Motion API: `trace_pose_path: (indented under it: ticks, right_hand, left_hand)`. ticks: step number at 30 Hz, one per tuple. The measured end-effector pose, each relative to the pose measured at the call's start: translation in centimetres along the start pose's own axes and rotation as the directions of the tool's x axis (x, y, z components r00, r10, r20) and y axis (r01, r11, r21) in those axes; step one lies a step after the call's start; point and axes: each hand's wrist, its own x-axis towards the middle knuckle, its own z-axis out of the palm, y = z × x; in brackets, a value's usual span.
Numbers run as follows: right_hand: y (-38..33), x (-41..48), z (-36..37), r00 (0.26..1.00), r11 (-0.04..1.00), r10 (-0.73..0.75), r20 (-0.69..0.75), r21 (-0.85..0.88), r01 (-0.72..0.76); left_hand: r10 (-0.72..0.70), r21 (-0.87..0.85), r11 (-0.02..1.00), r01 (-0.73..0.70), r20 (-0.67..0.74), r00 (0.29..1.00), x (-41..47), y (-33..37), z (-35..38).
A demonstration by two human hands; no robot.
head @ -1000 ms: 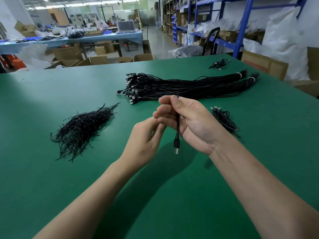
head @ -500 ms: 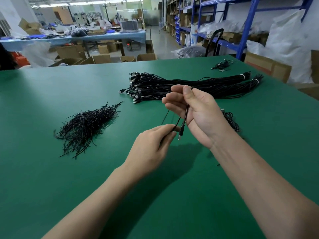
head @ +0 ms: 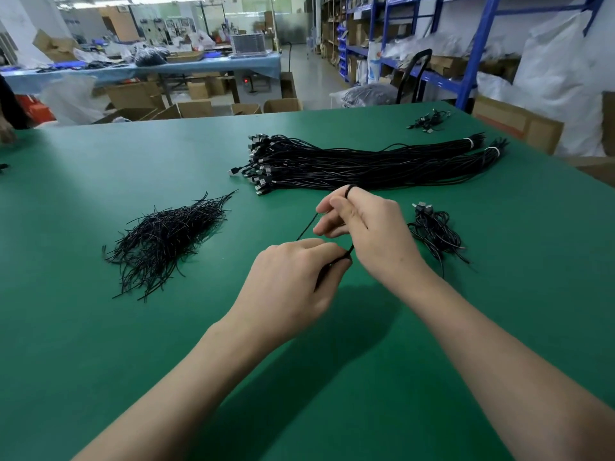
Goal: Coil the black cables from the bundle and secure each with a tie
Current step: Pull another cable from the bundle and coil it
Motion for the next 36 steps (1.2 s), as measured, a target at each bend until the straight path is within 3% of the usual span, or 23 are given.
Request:
trace_pose_path:
  ticks: [3,7,12,18,21,24,28,33,36]
  right_hand:
    - [0.7,-0.6,-0.5,0.999,0.999,0.039,0.025,-0.034,-0.038]
    - [1.3,-1.6,-1.0,0.959,0.962,0.156,0.237,0.185,-0.202]
    - [0.8,-2.6,-1.0,0.843,0.824,0.140,0.520,0.411,-0.390]
    - [0.9,-3.4,-1.8,0.776,0.685,0.064,0.628,0.538,-0.492]
    - [1.0,-3.3,-1.9,0.796,0.611,0.040,0.604,0.615,-0.498]
    - [1.1,-2.9,-1.8,0.862,0.579,0.112,0.495,0.672,-0.461]
    - [0.8,-2.4,-1.5,0.882,0.546,0.153,0.445,0.706,-0.451]
    - [0.6,-0.5,-1.0,0.954,0.510,0.214,0.208,0.809,-0.291]
    - [0.9,0.8,-1.0,0.978,0.671,0.197,0.068,0.717,-0.185]
  left_hand:
    - [0.065,0.072,0.996,-0.058,-0.100,0.993,0.5,-0.1,-1.5]
    - [0.019,0.020,1.000,-0.017,-0.105,0.994,2.0,-1.5,-2.8]
    - [-0.074,-0.314,0.947,0.058,-0.038,0.997,3.1,-2.7,-2.3]
    - [-0.150,-0.706,0.681,0.193,0.124,0.981,3.5,-4.6,-0.3]
    - [-0.161,-0.770,0.598,0.224,0.159,0.974,2.8,-5.0,1.3]
    - [-0.213,-0.741,0.614,0.273,0.177,0.961,2.2,-5.1,2.8]
    - [-0.244,-0.715,0.627,0.310,0.197,0.949,1.4,-4.1,4.3]
    - [-0.205,-0.510,0.822,0.254,0.152,0.967,0.3,-2.7,5.5]
    - [-0.152,-0.376,0.901,0.215,0.190,0.970,-0.2,-2.6,5.4]
